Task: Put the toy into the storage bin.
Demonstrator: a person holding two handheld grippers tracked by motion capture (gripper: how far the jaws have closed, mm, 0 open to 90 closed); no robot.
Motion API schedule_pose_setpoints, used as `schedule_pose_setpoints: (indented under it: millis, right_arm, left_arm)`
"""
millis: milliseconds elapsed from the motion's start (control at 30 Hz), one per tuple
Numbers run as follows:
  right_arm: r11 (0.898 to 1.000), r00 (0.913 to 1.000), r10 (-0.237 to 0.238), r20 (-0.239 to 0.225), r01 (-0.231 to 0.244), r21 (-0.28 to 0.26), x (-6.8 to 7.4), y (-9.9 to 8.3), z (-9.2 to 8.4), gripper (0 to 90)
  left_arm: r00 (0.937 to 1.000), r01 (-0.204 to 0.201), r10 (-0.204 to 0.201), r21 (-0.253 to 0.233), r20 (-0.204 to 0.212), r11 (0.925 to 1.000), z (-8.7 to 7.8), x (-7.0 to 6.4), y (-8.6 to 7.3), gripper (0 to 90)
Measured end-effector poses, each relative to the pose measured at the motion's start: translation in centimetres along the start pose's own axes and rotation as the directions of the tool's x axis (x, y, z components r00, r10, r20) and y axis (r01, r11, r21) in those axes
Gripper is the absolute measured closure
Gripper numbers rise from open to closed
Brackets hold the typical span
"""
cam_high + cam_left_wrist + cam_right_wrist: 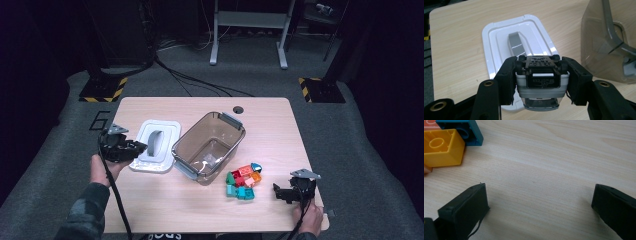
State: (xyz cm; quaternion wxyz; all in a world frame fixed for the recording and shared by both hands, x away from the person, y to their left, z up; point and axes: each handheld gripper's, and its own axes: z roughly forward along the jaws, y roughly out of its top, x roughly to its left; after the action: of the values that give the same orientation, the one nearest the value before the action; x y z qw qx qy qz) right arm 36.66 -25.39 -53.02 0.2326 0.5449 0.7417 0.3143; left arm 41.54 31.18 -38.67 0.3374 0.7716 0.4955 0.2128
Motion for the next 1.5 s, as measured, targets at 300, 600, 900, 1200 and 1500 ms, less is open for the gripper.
schedule_pose_setpoints:
  millis: [300,600,900,1200,1500]
  right_arm:
    - [1.000,1.0000,0.000,-0.001,0.000,0.000,0.0,0.0,0.0,0.0]
    - [1.000,1.0000,0.006,-0.002,-0.006,-0.001,0.0,0.0,0.0,0.0]
    - [1.000,1.0000,0.006,-0.002,-0.006,-0.001,0.0,0.0,0.0,0.0]
    - [1.000,1.0000,0.007,-0.002,-0.007,-0.002,0.0,0.0,0.0,0.0]
    - [1.000,1.0000,0.006,-0.002,-0.006,-0.001,0.0,0.0,0.0,0.0]
  left_arm:
    - [0.9980,-0.058,0.059,-0.013,0.024,0.9982,-0.5,-1.2,2.1,48.2]
    - [0.9923,-0.113,0.114,-0.027,0.049,0.9933,-0.8,-2.5,4.1,48.2]
    - [0.9830,-0.166,0.169,-0.040,0.072,0.9853,-0.9,-4.1,5.7,48.2]
    - [0.9653,-0.232,0.235,-0.040,0.113,0.9718,-0.4,-6.4,7.0,48.2]
    - [0.9443,-0.281,0.281,-0.026,0.171,0.9594,1.2,-9.1,7.3,48.1]
